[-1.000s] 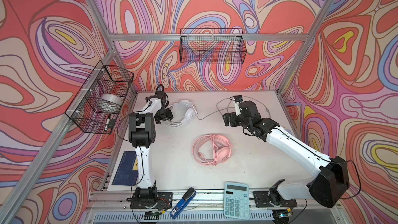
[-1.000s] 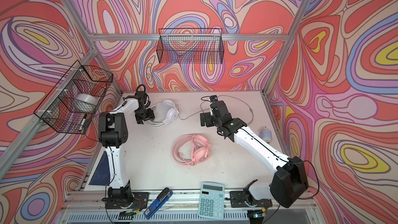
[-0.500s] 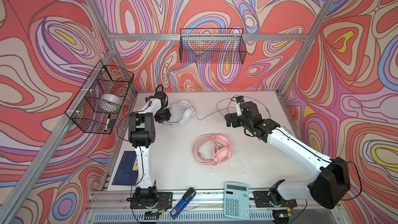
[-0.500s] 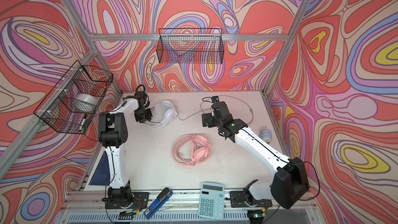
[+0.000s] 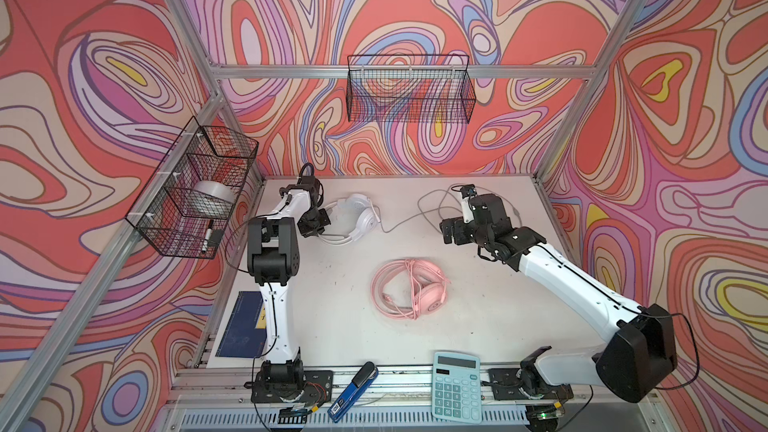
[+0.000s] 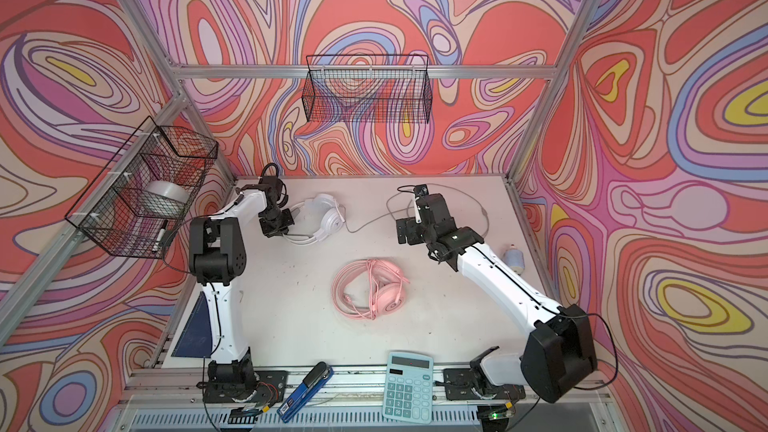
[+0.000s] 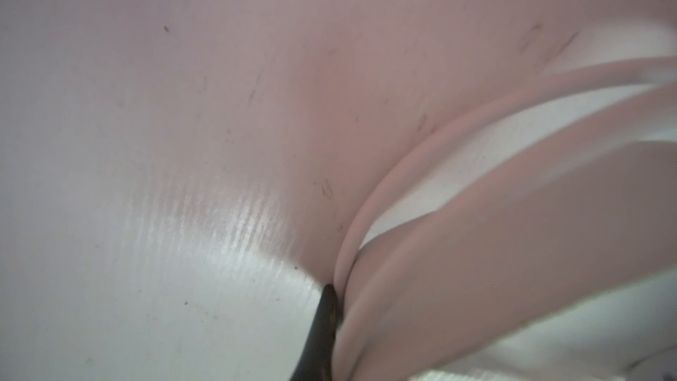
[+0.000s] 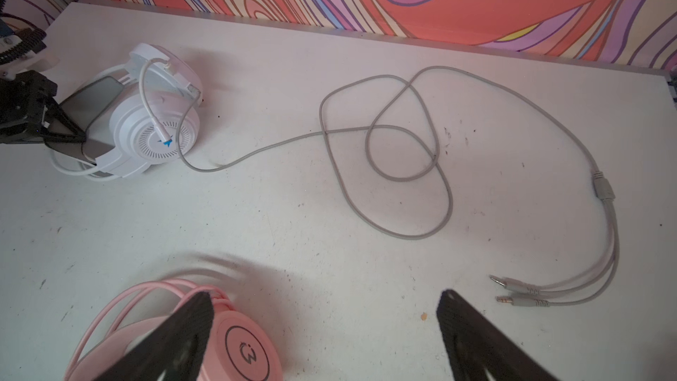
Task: Wrap the headphones
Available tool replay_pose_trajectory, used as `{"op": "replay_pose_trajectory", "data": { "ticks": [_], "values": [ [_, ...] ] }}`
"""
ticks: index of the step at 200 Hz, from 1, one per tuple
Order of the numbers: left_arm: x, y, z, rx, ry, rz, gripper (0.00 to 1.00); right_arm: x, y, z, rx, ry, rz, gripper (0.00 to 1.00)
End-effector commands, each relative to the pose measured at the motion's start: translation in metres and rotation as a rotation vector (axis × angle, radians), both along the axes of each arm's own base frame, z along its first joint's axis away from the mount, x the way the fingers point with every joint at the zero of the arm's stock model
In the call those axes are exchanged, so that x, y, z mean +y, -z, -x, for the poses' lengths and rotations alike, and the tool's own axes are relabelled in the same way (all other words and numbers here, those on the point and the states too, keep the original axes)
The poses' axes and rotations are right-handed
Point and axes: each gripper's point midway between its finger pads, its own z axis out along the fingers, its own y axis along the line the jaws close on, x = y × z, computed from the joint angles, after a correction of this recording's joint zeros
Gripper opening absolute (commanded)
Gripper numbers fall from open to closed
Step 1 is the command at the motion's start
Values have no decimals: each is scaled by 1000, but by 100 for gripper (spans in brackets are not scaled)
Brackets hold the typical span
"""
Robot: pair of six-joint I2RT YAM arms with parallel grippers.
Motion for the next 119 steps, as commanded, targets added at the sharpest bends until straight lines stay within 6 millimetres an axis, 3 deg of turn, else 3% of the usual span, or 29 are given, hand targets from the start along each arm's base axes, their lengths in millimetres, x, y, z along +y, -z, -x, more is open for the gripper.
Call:
{"op": "replay_pose_trajectory", "data": {
  "ticks": [1, 48, 119],
  "values": [
    [-14, -47, -2, -80, 58, 72, 0, -5, -4, 2, -5, -35, -7, 99],
    [-22, -113, 0, -179, 165, 90, 0, -23, 0, -12, -7, -81, 11, 99],
    [-52, -219, 16, -375, 304, 221, 0, -16, 32, -27, -69, -276, 184, 98]
  ]
}}
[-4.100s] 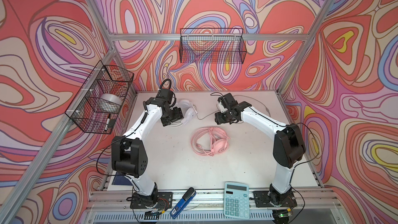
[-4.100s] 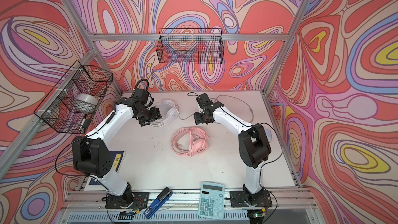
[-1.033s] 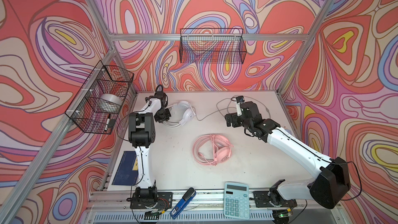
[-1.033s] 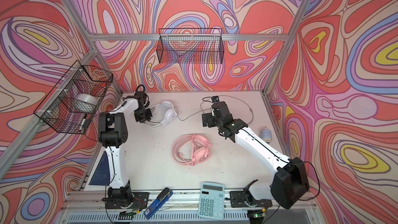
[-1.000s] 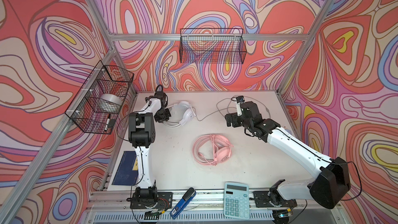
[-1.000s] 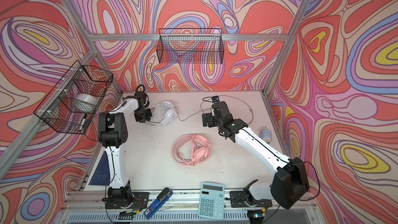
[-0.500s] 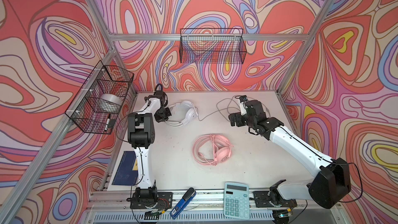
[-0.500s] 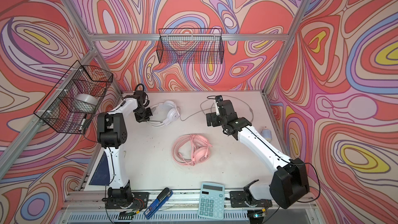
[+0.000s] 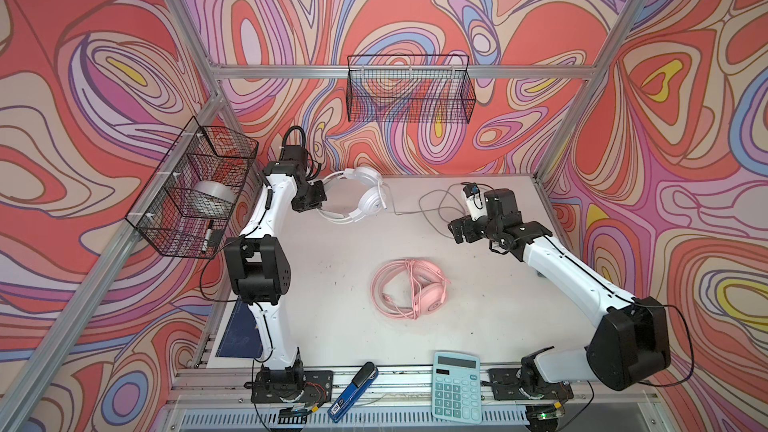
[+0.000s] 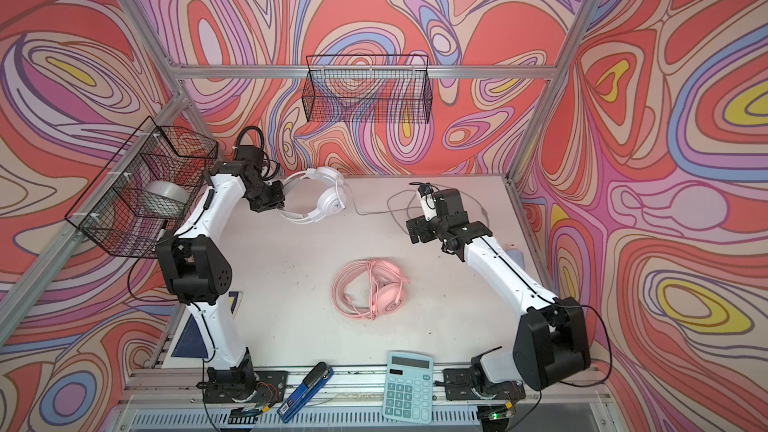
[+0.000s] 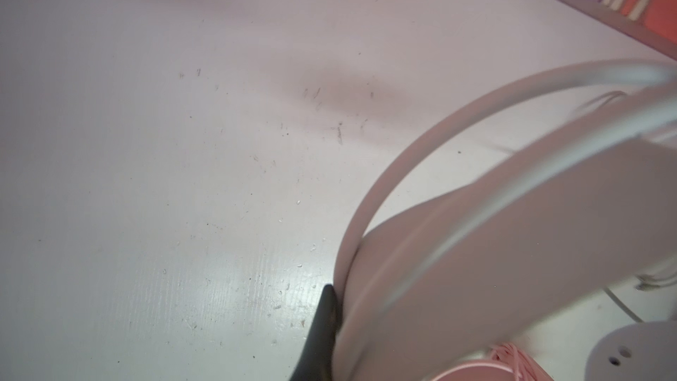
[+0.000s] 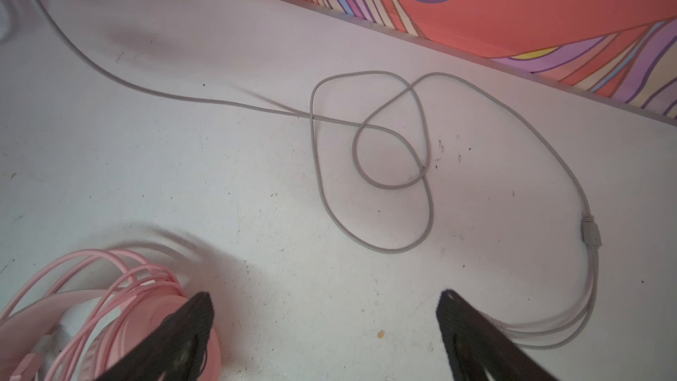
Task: Wrap the headphones
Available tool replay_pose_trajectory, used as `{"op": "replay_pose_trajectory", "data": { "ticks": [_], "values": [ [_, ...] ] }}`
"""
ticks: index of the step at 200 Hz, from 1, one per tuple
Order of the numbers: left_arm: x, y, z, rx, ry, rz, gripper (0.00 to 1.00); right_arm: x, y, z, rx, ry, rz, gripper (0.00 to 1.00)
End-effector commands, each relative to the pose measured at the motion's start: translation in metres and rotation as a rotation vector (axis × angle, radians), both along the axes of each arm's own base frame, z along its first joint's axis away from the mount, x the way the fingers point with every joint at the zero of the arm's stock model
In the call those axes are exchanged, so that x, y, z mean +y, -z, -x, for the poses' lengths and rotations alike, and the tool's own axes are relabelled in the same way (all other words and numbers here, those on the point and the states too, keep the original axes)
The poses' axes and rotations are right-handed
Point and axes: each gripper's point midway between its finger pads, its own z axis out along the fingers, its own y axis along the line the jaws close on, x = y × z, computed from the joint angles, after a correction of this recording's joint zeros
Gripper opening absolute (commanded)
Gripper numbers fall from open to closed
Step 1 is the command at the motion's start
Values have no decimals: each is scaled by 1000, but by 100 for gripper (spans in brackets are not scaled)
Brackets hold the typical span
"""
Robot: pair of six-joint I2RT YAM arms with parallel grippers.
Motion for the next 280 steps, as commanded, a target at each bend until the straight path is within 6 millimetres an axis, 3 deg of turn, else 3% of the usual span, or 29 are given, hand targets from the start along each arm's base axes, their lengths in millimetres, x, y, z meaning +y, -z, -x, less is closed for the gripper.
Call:
{"op": "replay_pose_trajectory", "data": {
  "ticks": [1, 60, 103, 151, 179, 182, 190, 260, 280],
  "values": [
    [-22, -52, 17, -81, 96, 99, 0, 6, 9, -6, -73, -110, 67, 98],
    [-28, -107, 40, -178, 145, 116, 0, 30, 41, -3, -188, -420, 202, 98],
    [-34, -132, 47, -229, 155, 152, 0, 53, 54, -16, -241, -564, 194, 96],
    [-37, -139, 50, -229, 160, 174, 0, 55, 56, -51, -306, -556, 149, 92],
    [-36, -142, 53, -230, 159, 163, 0, 59, 50, -57, -355, -634, 102, 90],
    [-36, -142, 53, -229, 159, 164, 0, 60, 61, -57, -336, -647, 101, 90],
    [-37, -142, 54, -230, 162, 166, 0, 64, 65, -60, -331, -668, 95, 90],
    [-34, -143, 59, -222, 152, 155, 0, 83, 82, -100, -280, -729, 3, 80],
    [-34, -142, 59, -218, 147, 155, 0, 90, 86, -100, -265, -777, -22, 72]
  ]
}}
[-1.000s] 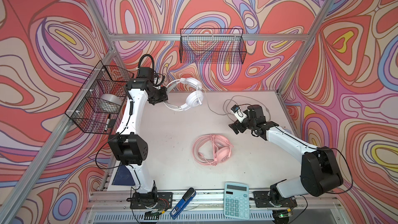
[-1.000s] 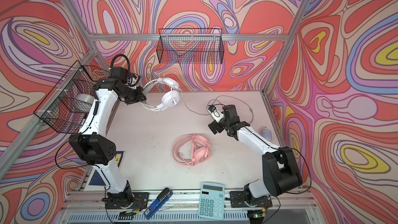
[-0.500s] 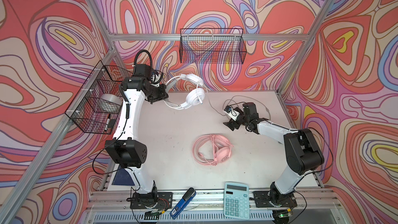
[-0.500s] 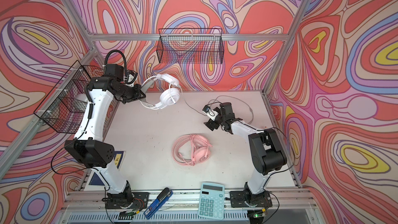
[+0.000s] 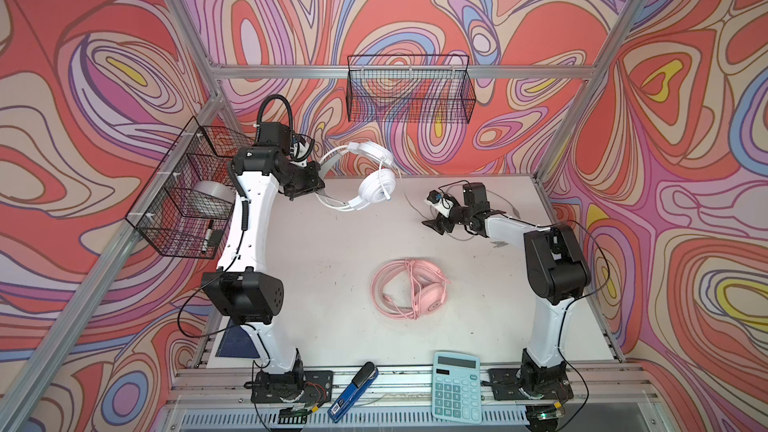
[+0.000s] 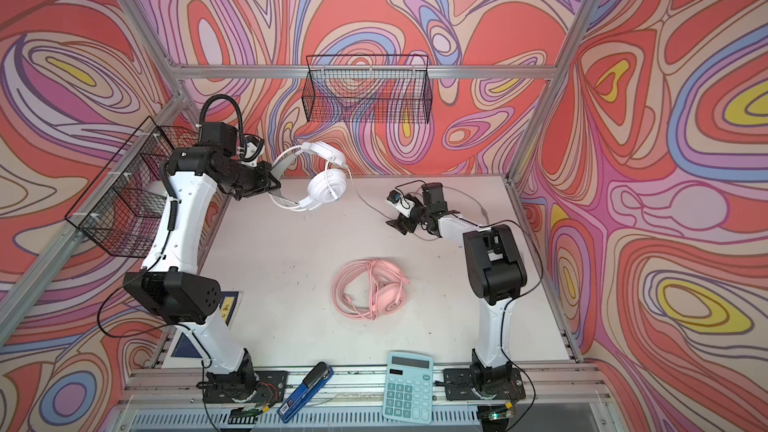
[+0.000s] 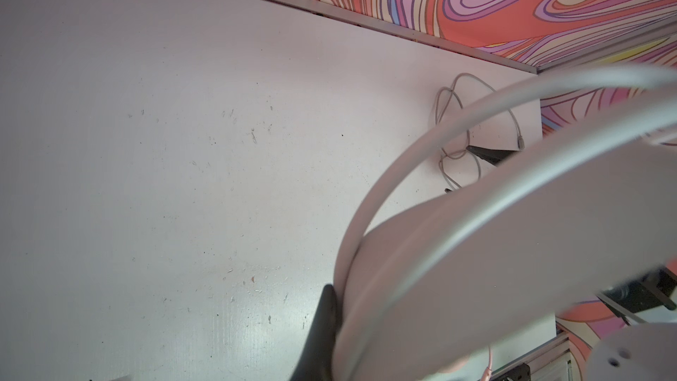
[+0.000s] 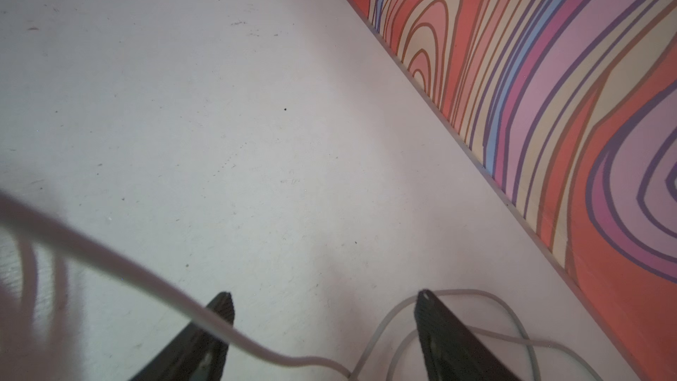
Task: Wrap the headphones
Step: 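Grasp the grey cable with the right gripper near the white headset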
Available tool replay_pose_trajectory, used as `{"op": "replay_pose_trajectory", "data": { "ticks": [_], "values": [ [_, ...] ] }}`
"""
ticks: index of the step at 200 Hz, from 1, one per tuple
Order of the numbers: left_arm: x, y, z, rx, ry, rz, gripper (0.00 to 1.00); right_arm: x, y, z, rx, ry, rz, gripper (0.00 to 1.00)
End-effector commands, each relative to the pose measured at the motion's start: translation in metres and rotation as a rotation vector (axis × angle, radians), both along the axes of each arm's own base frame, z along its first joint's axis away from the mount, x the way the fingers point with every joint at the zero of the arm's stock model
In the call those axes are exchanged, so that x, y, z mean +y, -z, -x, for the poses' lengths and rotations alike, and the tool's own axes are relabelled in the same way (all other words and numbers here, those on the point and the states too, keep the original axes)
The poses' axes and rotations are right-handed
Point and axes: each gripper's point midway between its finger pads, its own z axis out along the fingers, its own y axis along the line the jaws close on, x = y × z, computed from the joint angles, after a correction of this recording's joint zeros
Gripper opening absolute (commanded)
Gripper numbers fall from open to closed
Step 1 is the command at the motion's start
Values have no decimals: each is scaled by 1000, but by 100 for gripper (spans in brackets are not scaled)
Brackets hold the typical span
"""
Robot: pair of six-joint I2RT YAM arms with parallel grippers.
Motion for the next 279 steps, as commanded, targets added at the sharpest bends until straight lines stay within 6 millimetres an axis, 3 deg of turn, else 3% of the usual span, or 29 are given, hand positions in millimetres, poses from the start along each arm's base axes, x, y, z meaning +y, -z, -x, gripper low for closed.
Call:
{"op": "replay_pose_trajectory", "data": {
  "ticks": [1, 29, 50, 88, 126, 173, 176, 188, 230, 279],
  "values": [
    [-4, -27, 13, -51, 8, 30, 0, 9, 4, 3, 44, -74, -34, 72],
    [-2, -21, 11, -34, -9, 27, 0, 14, 6, 11, 74, -109, -61, 52],
    [-2, -17, 9, -27, -14, 32, 0, 15, 11, 20, 94, -128, -65, 29],
    [-1, -11, 6, -18, -29, 34, 0, 14, 12, 25, 119, -115, -77, 0],
    [5, 3, 4, 21, -91, 25, 0, 8, -7, 31, 119, -61, -70, 0],
    [11, 26, -3, 74, -204, 57, 0, -3, -20, 75, 132, 19, 116, 0],
    [12, 29, -3, 79, -211, 55, 0, -4, -29, 78, 115, 24, 122, 0],
    [15, 36, -6, 95, -239, 49, 0, -3, -34, 93, 117, 36, 171, 0],
    [14, 53, -11, 129, -273, 29, 0, 19, -52, 144, 140, -15, 285, 0],
    [18, 73, -2, 182, -259, -94, 0, 45, -103, 177, 137, -119, 211, 0]
  ]
}}
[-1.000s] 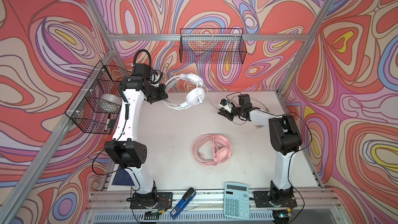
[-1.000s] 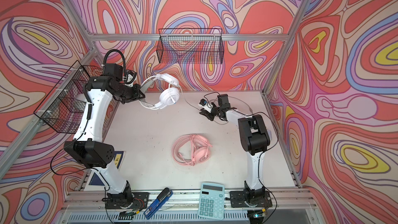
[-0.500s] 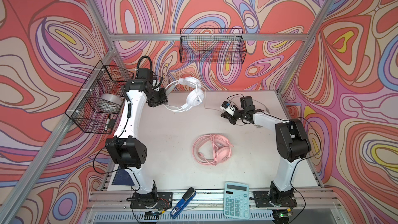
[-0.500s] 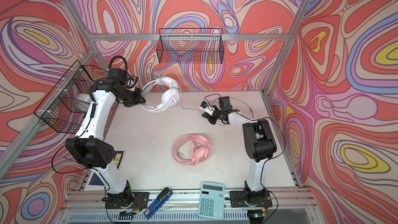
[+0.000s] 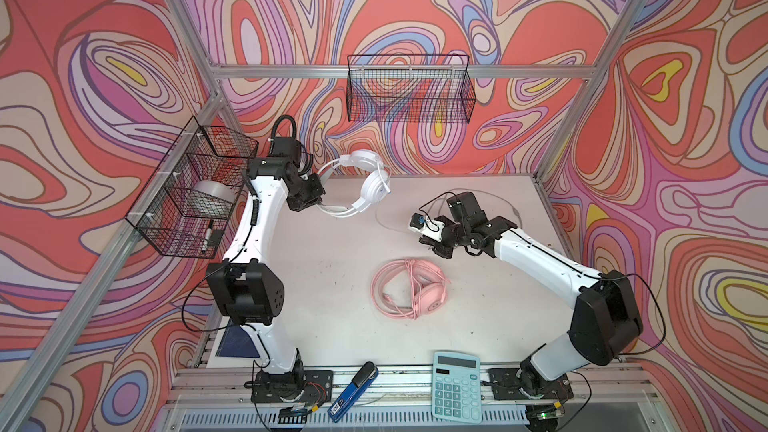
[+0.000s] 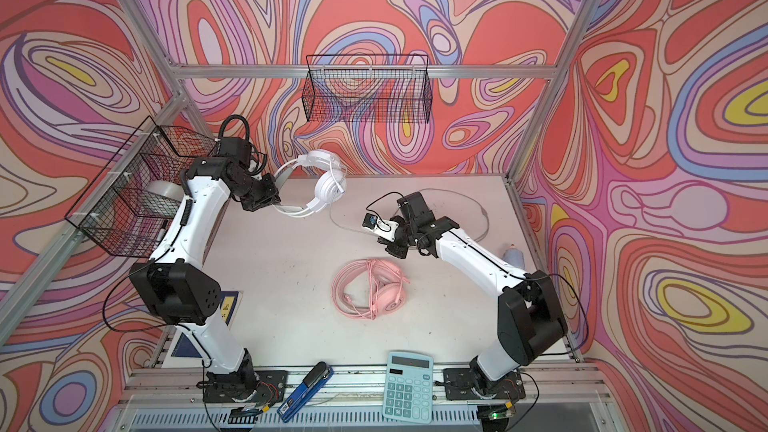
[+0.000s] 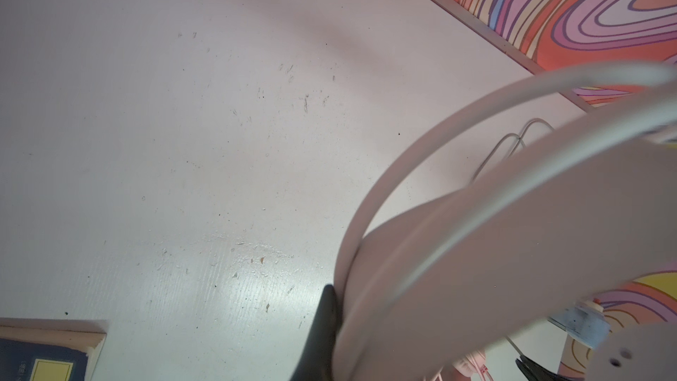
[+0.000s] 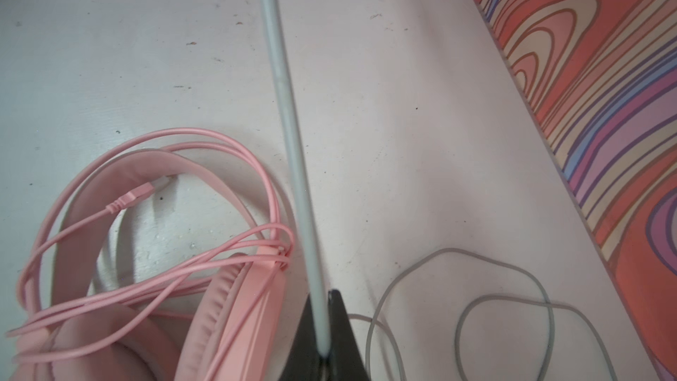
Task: Wrap the headphones
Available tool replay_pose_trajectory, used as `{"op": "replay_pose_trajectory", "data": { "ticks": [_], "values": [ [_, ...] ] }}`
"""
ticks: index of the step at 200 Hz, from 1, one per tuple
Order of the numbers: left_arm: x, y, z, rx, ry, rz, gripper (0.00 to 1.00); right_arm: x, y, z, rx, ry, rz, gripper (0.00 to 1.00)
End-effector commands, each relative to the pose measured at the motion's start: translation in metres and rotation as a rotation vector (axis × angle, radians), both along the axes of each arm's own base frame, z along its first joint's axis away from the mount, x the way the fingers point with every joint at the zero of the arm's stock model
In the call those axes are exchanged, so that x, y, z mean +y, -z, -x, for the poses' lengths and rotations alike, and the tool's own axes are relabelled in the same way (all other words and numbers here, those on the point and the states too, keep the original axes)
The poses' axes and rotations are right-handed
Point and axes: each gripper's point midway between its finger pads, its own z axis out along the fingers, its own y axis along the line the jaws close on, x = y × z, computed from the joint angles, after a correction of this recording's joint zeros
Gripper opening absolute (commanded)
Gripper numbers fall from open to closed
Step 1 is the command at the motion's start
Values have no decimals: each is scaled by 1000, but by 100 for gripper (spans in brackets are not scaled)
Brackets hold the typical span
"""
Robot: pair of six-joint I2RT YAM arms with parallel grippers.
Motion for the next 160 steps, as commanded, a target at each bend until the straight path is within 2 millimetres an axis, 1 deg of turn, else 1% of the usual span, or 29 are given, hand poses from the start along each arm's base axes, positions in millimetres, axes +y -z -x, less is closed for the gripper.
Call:
{"op": "replay_pose_trajectory", "data": {
  "ticks": [1, 20, 31, 49, 70, 101, 132, 137, 140, 160],
  "values": [
    [1, 9, 2, 24, 7, -56, 0, 5, -36, 16, 3, -30, -41, 0],
    [1, 16, 7, 47, 28, -113, 0, 12, -59, 23, -7, -90, -84, 0],
    [0, 22, 9, 60, 40, -140, 0, 14, -70, 25, -14, -109, -91, 0],
    [-4, 30, 13, 86, 68, -171, 0, 16, -86, 21, -27, -112, -91, 0],
    [-13, 31, 14, 84, 115, -199, 0, 16, -101, 11, -45, -103, -64, 0],
    [-28, 29, 12, 63, 189, -222, 0, 17, -112, -13, -76, -76, -34, 0],
    [-36, 27, 11, 48, 242, -228, 0, 11, -119, -47, -87, -25, -16, 0],
    [-37, 27, 11, 46, 252, -232, 0, 10, -124, -51, -95, -18, -18, 0],
    [-38, 27, 12, 48, 257, -232, 0, 10, -116, -57, -80, -12, -10, 0],
    [-42, 26, 12, 36, 294, -240, 0, 10, -116, -80, -86, 21, 5, 0]
  ]
}}
